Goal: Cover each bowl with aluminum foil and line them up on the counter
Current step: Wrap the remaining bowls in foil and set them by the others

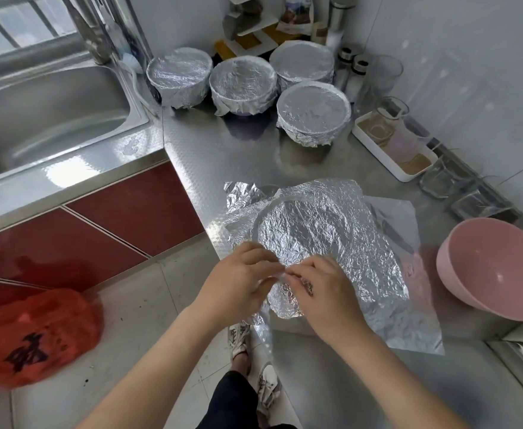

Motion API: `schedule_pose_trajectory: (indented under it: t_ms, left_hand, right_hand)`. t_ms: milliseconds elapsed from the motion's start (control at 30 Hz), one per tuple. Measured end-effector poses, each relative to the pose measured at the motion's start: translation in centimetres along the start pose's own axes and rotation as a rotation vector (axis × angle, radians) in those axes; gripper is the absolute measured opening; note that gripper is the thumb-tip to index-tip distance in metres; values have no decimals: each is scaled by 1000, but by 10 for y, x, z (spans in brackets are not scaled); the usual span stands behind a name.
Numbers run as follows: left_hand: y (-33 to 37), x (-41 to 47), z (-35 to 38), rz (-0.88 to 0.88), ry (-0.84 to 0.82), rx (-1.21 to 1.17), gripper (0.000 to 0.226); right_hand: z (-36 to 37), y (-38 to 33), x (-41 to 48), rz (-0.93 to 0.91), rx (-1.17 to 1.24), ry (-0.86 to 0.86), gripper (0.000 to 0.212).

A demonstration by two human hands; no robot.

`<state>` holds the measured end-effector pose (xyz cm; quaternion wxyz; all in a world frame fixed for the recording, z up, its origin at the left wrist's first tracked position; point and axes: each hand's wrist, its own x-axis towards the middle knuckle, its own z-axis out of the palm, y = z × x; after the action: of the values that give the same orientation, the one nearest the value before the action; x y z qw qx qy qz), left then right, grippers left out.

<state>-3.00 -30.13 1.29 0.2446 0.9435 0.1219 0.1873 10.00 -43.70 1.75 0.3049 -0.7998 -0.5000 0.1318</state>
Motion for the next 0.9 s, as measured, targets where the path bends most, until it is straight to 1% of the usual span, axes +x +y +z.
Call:
schedule_pose_trajectory:
  t_ms: [67,100,233,400,500,600,733,900]
  left_hand:
    - [-1,1,2,17,-36,6,16]
    - [-2,1,3,23,-48,14,15]
    - [-3,3,5,76,-69,63,18]
    - [-5,3,9,105,-18,103,14]
    - [-3,4,9,108,11,97,18]
    - [-1,3,10,115,32,98,17]
    - [-3,0,11,111,72,116,10]
    - [-7,1,11,102,131,108,21]
  right_hand:
    - [0,5,0,-29,-51,-16,15]
    - [0,6,0,-39,-75,-22,14]
    - [2,9,-2,-89,-203,-54,22]
    - [5,6,-4,-142,-317,-58,23]
    - [8,6,-4,-163,-353,-18,16]
    - [13,8,-4,-212,-383,34,10]
    - [19,10,-3,-247,-390,117,20]
    - [22,-3,-3,-209,-354,235,21]
